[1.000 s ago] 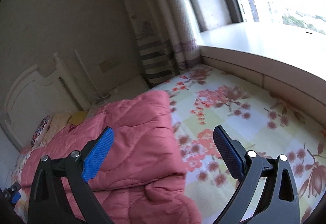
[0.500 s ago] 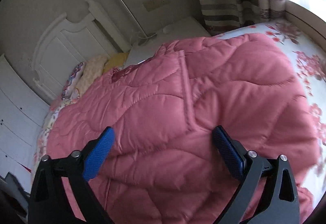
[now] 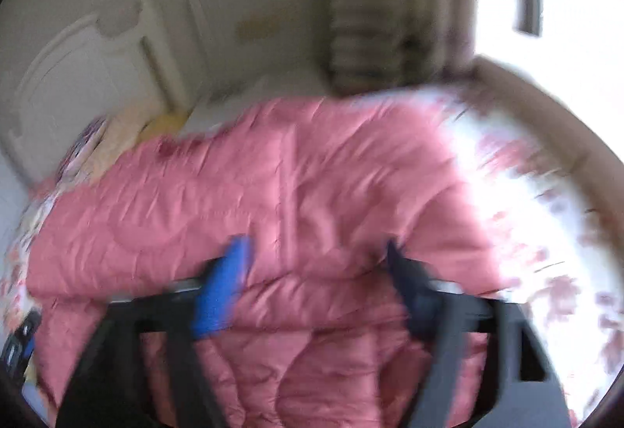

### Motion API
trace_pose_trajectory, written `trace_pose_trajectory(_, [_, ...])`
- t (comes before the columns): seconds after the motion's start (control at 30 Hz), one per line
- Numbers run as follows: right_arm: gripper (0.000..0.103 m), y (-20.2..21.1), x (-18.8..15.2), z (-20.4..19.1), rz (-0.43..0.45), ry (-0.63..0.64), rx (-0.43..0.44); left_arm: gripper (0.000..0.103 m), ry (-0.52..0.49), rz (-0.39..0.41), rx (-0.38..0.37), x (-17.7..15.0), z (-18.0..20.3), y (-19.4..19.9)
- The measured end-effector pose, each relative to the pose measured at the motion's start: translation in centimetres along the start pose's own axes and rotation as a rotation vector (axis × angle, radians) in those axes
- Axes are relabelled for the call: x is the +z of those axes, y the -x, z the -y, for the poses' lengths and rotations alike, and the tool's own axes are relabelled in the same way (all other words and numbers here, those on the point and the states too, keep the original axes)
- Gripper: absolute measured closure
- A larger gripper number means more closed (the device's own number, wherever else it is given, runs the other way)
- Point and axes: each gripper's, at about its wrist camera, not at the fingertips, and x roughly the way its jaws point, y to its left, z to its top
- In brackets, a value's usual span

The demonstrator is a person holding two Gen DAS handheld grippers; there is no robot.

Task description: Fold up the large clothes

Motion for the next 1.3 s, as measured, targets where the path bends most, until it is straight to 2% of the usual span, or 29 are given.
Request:
trace_pose_trajectory(0.07, [0.017, 1.8, 0.6, -1.4, 0.085, 0.05, 0.005, 0.005, -0.003, -0.002, 0.001, 0.1, 0.0, -0.1])
trace_pose_trajectory(0.2, [0.017, 1.5, 0.5, -6.9, 0.091, 0.268, 0.03, 0.005, -0.009, -0.002, 0.007, 0.1, 0.1, 0.0])
trace_pose_trajectory(0.3, [0.016, -0.3, -0.5, -9.8, 0.038, 0.399, 0.003, 0.005, -0.004, -0.011, 0.004, 0.2, -0.1, -0.1])
trace_pose_trajectory(0.37, [0.016, -3.7, -2.0, -10.6, -0.122, 0.456, -0.031, 0.005, -0.014, -0.037, 0.008, 0.6, 0.0, 0.0])
trace_pose_trajectory(0.4, [0.016, -4.8, -2.5, -10.4, -0.155, 0.45, -0.022, 0.005, -0.013, -0.047, -0.004, 1.2, 0.1, 0.3])
trace_pose_trajectory(0.43, [0.016, -4.8, -2.8, -9.8, -0.13, 0.425, 0.001, 0.005, -0.003, -0.044, -0.026, 1.8, 0.2, 0.8])
trace_pose_trajectory(0.53, [0.01, -5.0, -2.6, -8.9, -0.14, 0.379, 0.018, 0.005, -0.006, -0.031, -0.087, 4.4, 1.6, 1.8])
trace_pose_trajectory(0.63, [0.008, -5.0, -2.6, -8.8, -0.149, 0.363, 0.029, 0.005, -0.083, -0.029, -0.091, 6.7, 4.6, 1.2])
trace_pose_trajectory(0.73, [0.008, -4.9, -2.5, -8.0, -0.15, 0.355, 0.039, 0.005, -0.19, -0.066, -0.1, 6.7, 7.6, -1.4])
trace_pose_trajectory(0.77, [0.008, -5.2, -2.3, -8.1, -0.151, 0.355, 0.039, 0.005, -0.222, -0.104, -0.092, 6.2, 8.2, -2.7])
trace_pose_trajectory(0.8, [0.008, -5.4, -2.2, -7.9, -0.151, 0.354, 0.04, 0.005, -0.256, -0.172, -0.032, 5.1, 8.6, -5.1])
trace_pose_trajectory(0.83, [0.008, -5.4, -2.3, -7.9, -0.15, 0.355, 0.041, 0.004, -0.271, -0.206, 0.0, 4.3, 8.6, -6.4])
trace_pose_trajectory(0.9, [0.007, -5.5, -2.1, -8.0, -0.15, 0.355, 0.045, 0.002, -0.351, -0.164, 0.034, 2.9, 9.1, -7.0])
trace_pose_trajectory(0.97, [0.007, -5.5, -2.1, -8.0, -0.149, 0.355, 0.044, 0.002, -0.345, -0.185, 0.031, 3.3, 9.2, -6.8])
trace_pose_trajectory(1.03, [0.007, -5.5, -2.2, -8.0, -0.149, 0.353, 0.044, 0.002, -0.255, -0.204, -0.042, 5.5, 8.8, -6.1])
trace_pose_trajectory(1.1, [0.007, -5.4, -2.2, -8.1, -0.148, 0.351, 0.044, 0.002, -0.197, -0.169, -0.1, 7.7, 8.6, -5.6])
trace_pose_trajectory(1.13, [0.007, -5.4, -2.2, -8.0, -0.147, 0.351, 0.044, 0.002, -0.188, -0.14, -0.101, 9.0, 8.8, -5.7])
trace_pose_trajectory(1.2, [0.007, -5.4, -2.2, -8.0, -0.146, 0.349, 0.045, 0.002, -0.199, -0.134, -0.078, 10.7, 9.3, -7.0])
trace_pose_trajectory(1.27, [0.007, -5.4, -2.2, -8.0, -0.148, 0.348, 0.047, 0.002, -0.2, -0.189, -0.071, 11.4, 9.2, -9.8])
trace_pose_trajectory(1.3, [0.007, -5.4, -2.2, -8.1, -0.147, 0.347, 0.048, 0.002, -0.187, -0.263, -0.043, 11.4, 8.6, -12.3])
